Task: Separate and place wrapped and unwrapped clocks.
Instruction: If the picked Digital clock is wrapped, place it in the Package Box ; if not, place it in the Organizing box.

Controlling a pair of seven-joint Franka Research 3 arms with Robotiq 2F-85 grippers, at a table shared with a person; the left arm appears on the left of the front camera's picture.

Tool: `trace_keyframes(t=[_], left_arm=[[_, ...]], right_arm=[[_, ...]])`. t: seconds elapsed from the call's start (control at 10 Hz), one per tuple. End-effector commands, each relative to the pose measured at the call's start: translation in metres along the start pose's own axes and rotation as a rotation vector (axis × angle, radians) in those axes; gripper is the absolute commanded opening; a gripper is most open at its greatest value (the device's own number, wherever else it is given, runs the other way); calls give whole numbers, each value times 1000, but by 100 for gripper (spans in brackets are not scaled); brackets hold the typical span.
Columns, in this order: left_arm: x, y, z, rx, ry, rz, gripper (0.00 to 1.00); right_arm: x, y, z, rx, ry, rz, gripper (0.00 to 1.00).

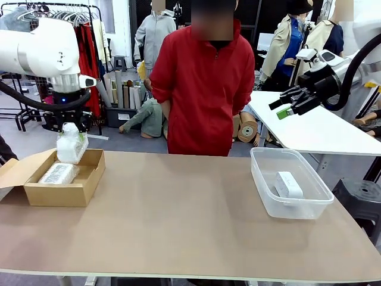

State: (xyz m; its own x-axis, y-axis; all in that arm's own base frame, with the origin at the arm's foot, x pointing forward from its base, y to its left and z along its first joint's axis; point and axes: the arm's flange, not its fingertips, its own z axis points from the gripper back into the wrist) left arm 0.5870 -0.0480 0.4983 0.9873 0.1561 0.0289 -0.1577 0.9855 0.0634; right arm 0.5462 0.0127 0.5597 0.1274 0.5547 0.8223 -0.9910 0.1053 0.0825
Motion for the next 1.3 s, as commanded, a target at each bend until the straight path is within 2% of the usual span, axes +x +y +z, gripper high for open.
trace_keyframes(t=[0.0, 0.2, 0.4, 1.2], left_arm=[[4, 6, -10, -28, 4, -22, 0], [14, 16, -29, -42, 16, -44, 0], [19, 18, -45, -29, -12, -49, 0], [17, -6, -90, -57, 26, -76, 0]], right_arm=[[4, -2, 2, -5, -2, -3, 100], [4, -2, 2, -5, -2, -3, 100], [4, -2, 2, -5, -2, -3, 100], [4, -2, 2, -5, -2, -3, 100]])
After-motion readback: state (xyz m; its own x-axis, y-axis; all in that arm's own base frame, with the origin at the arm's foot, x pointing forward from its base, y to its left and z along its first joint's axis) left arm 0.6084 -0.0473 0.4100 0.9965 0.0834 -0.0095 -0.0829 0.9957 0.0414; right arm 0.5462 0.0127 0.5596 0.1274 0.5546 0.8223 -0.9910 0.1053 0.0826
